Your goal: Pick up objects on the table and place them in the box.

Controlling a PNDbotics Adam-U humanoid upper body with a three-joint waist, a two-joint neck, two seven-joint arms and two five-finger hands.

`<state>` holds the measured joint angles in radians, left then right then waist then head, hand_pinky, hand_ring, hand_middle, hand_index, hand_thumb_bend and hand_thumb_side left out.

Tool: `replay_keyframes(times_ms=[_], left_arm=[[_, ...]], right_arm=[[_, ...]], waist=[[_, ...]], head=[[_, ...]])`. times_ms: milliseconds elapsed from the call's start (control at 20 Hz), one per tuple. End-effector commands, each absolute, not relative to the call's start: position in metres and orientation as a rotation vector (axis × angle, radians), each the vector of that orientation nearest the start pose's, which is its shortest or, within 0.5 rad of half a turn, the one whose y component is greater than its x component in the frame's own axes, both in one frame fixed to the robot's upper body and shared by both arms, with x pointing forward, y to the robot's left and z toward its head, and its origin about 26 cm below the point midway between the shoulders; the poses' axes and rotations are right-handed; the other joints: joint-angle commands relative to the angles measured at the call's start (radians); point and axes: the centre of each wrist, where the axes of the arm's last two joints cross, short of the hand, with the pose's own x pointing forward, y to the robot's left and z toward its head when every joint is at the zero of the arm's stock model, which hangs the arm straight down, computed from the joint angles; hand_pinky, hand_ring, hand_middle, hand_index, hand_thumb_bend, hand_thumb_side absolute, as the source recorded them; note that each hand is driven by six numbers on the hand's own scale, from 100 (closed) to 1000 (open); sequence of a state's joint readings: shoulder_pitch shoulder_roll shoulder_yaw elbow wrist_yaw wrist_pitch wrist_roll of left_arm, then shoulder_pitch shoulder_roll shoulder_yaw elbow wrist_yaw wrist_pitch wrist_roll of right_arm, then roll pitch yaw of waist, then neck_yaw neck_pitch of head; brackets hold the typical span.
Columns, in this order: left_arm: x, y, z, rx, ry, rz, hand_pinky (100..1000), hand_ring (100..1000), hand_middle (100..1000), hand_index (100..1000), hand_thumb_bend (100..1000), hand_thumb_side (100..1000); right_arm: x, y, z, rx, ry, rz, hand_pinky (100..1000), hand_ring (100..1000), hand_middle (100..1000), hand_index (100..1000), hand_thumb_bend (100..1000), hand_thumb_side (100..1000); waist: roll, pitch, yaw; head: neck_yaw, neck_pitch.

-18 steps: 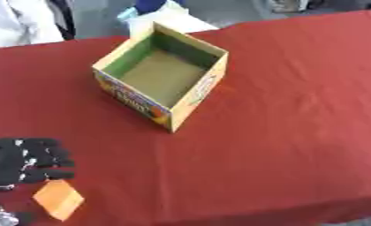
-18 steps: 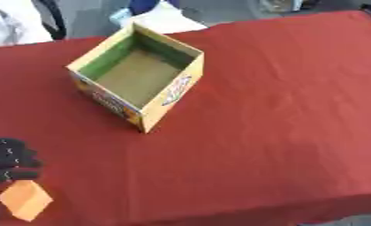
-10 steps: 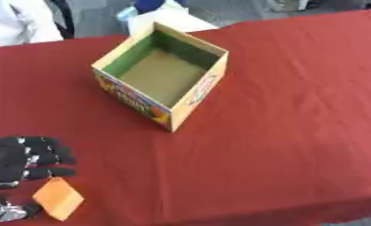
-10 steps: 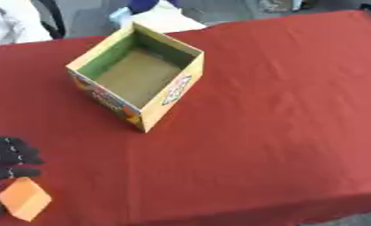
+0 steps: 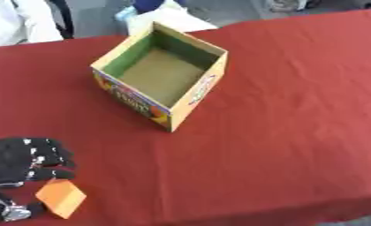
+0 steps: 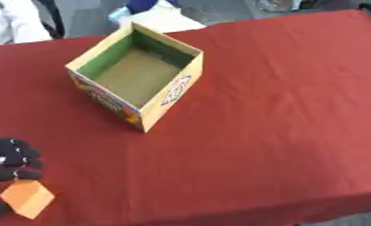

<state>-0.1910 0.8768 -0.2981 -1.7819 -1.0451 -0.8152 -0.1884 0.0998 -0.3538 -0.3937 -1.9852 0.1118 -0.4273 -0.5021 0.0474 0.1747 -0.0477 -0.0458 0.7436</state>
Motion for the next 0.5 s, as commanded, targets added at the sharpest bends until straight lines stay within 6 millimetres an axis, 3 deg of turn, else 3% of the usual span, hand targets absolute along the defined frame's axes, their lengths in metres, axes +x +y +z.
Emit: replay_keyframes(times_ms=[50,200,500], left_arm=[[0.3009,0.3321,0.1451,-0.693,1.618,2.692,779,789,645,751,299,390],[0.3026,0.3315,0.1443,-0.689,1.644,2.680,688,667,497,642,292,375],[0.3064,0.3321,0.1403,-0.705,1.712,2.670,593,569,398,542,232,337]], right_arm=[[0.2225,-0.3968,0.1409,-0.996,-2.406,-0.226,641,747,500,687,100,729],[0.2227,-0.3963,0.1407,-0.994,-2.405,-0.228,642,747,499,687,100,729],[0.2229,-0.3963,0.1411,-0.992,-2.407,-0.228,642,747,499,687,100,729]], waist=[[-0.004,-0.008,0.000],[-0.004,-0.008,0.000],[-0.004,-0.009,0.000]], head=[[0.003,-0.010],[0.004,-0.012],[0.003,-0.013]])
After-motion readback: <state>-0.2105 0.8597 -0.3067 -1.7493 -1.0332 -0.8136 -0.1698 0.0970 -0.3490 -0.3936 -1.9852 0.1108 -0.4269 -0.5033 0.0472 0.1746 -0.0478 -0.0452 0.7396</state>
